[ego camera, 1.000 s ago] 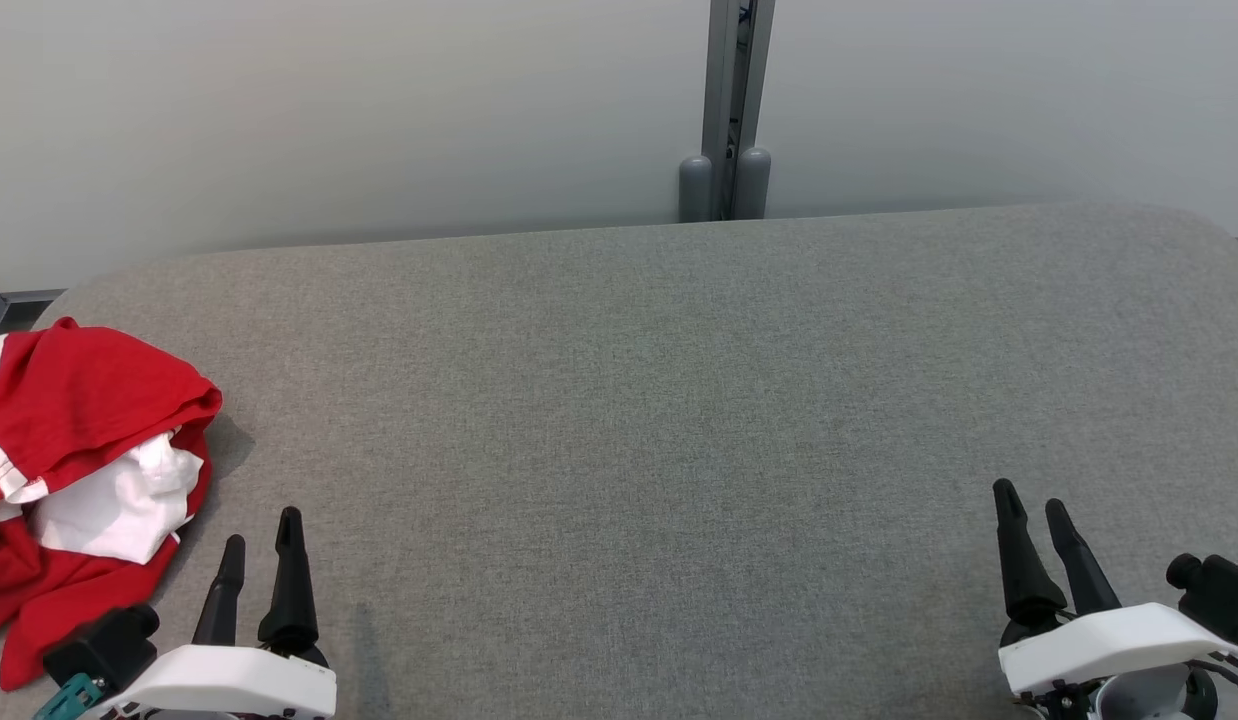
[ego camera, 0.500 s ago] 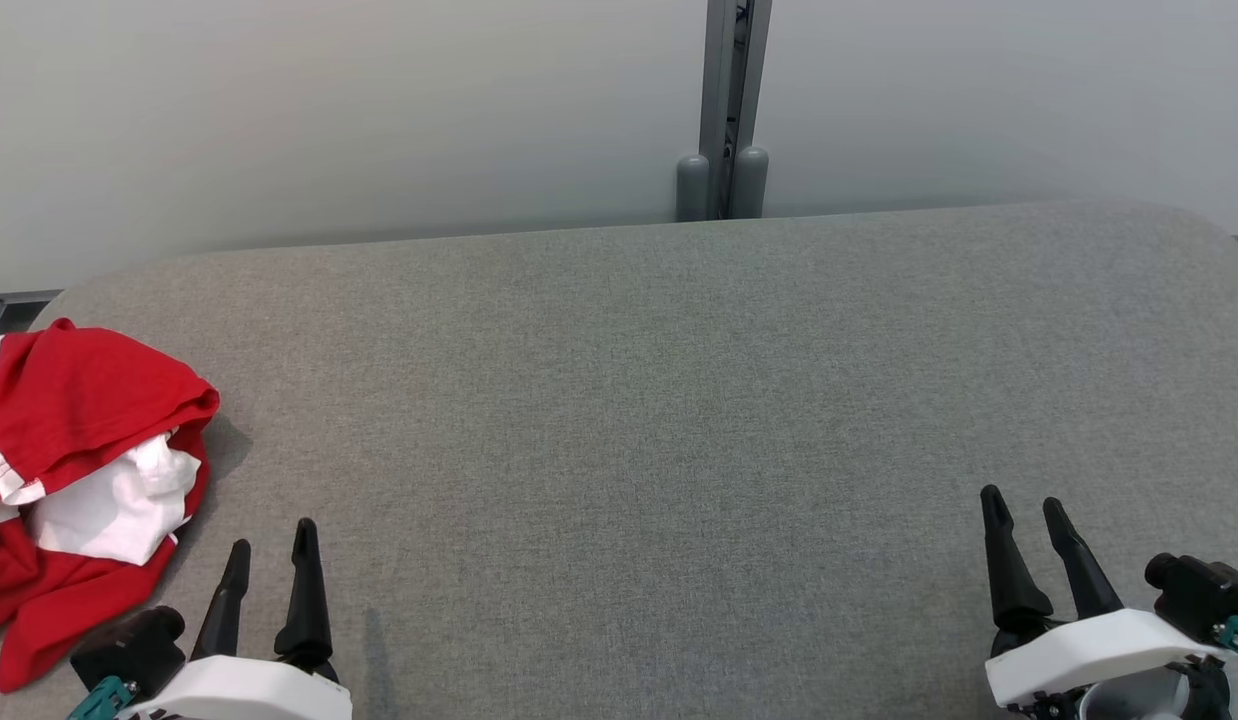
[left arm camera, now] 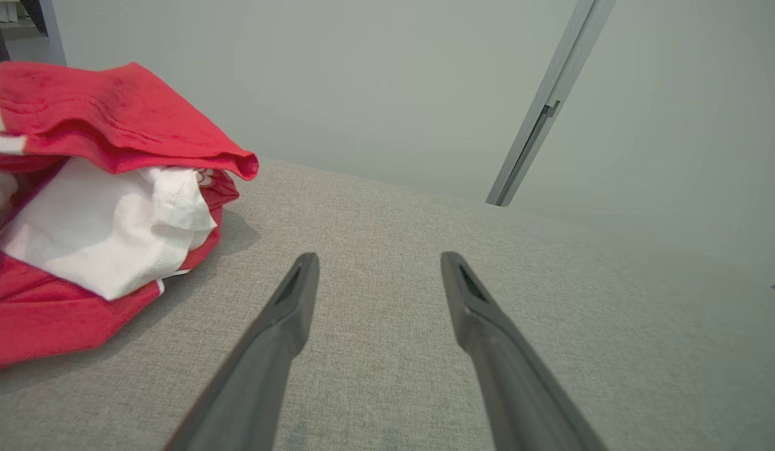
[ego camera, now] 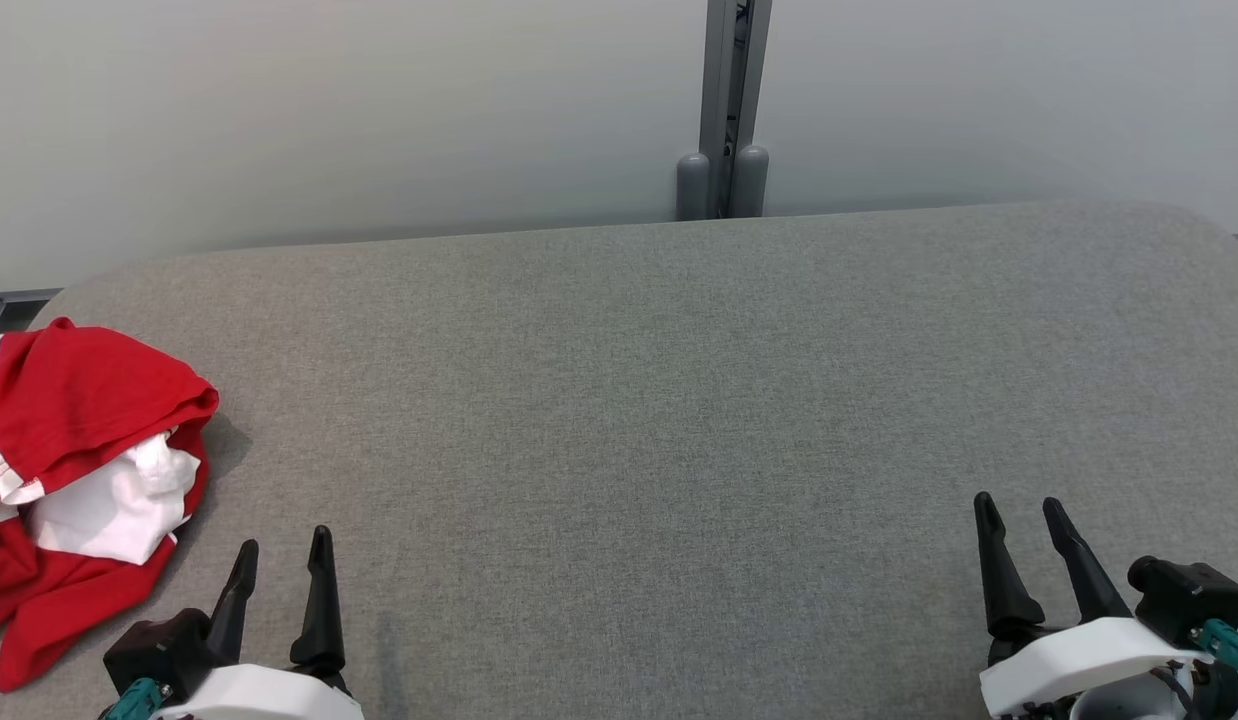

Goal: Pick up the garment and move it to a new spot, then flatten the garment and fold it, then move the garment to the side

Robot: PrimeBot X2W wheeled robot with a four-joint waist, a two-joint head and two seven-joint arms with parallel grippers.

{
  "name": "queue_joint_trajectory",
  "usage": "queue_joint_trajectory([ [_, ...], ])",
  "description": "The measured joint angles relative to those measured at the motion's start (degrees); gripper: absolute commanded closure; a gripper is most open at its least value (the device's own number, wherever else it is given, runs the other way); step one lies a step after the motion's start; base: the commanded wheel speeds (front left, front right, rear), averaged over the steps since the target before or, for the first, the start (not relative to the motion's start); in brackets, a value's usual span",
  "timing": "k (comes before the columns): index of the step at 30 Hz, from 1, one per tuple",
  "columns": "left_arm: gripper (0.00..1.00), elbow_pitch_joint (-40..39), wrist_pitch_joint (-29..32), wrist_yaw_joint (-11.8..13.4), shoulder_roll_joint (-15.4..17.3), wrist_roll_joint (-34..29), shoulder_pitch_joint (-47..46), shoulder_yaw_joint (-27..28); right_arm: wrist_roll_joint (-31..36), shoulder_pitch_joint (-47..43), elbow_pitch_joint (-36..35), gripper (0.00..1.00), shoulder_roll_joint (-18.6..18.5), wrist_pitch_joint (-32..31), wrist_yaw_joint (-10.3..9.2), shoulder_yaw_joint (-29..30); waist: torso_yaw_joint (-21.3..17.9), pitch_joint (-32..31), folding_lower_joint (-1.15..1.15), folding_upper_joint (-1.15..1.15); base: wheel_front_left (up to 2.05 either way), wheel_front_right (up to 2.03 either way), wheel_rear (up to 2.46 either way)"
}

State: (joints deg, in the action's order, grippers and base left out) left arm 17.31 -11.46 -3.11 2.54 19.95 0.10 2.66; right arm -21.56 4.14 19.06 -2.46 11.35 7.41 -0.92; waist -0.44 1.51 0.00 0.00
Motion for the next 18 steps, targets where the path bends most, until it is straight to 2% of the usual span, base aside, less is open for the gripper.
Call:
queue_joint_trajectory([
  [18, 0.0, 0.6, -2.2, 1.2, 0.1, -8.2, 0.6, 0.2, 8.3, 0.1, 1.3, 0.0, -0.1, 2.2, 0.01, -0.1, -0.2, 0.4, 0.0, 0.0, 0.0, 0.0, 0.0],
])
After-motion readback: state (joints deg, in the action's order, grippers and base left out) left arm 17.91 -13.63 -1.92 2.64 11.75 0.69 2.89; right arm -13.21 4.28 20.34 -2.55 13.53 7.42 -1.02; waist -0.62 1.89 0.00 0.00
